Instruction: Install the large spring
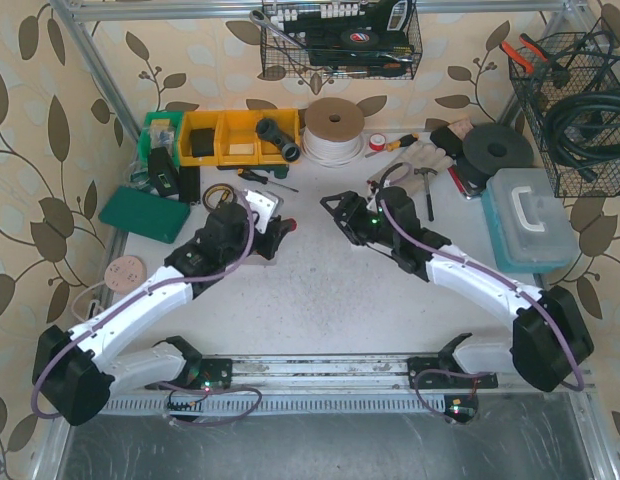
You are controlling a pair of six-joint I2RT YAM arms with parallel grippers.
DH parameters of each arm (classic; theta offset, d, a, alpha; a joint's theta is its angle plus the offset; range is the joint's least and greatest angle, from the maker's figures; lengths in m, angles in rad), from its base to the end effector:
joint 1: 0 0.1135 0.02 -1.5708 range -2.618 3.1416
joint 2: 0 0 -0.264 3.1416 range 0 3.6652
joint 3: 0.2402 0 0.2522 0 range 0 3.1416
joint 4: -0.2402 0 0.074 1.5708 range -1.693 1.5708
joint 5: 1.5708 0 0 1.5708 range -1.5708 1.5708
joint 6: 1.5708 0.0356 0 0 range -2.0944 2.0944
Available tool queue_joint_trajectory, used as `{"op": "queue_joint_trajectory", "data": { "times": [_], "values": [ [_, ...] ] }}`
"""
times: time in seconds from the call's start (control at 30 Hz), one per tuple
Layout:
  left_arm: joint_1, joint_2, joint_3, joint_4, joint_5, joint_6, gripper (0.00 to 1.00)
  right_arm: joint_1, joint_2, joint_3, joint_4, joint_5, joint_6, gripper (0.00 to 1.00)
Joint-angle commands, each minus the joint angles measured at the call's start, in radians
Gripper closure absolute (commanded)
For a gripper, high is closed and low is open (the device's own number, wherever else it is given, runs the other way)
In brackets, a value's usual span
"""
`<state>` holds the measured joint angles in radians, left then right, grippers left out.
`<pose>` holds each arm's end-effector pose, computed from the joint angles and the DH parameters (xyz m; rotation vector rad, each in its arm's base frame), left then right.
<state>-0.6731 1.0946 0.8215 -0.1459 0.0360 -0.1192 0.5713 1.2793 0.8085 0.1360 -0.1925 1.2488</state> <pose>0.1956 -0.1576 0.2953 0.5782 1.9472 -0.5426 0.2424 0.1639 0.2729 0.5785 2.0884 1.3416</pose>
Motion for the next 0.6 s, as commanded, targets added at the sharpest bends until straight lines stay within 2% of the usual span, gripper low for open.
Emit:
{"op": "queue_joint_trajectory", "data": {
  "times": [0.0, 0.17, 0.37, 0.57],
  "values": [
    [-0.042, -0.074, -0.074, 0.31, 0.052, 0.15, 1.0, 0.058, 0.025, 0.06, 0.132, -0.026, 0.188, 0.25],
    [-0.067, -0.079, -0.104, 0.393, 0.085, 0.192, 1.0, 0.111, 0.059, 0.066, 0.176, 0.033, 0.278, 0.27],
    [-0.083, -0.087, -0.121, 0.431, 0.083, 0.284, 1.0, 0.116, 0.089, 0.044, 0.227, 0.007, 0.348, 0.35],
    [-0.085, -0.107, -0.13, 0.443, 0.112, 0.39, 1.0, 0.117, 0.078, 0.023, 0.225, -0.014, 0.37, 0.35]
  ]
}}
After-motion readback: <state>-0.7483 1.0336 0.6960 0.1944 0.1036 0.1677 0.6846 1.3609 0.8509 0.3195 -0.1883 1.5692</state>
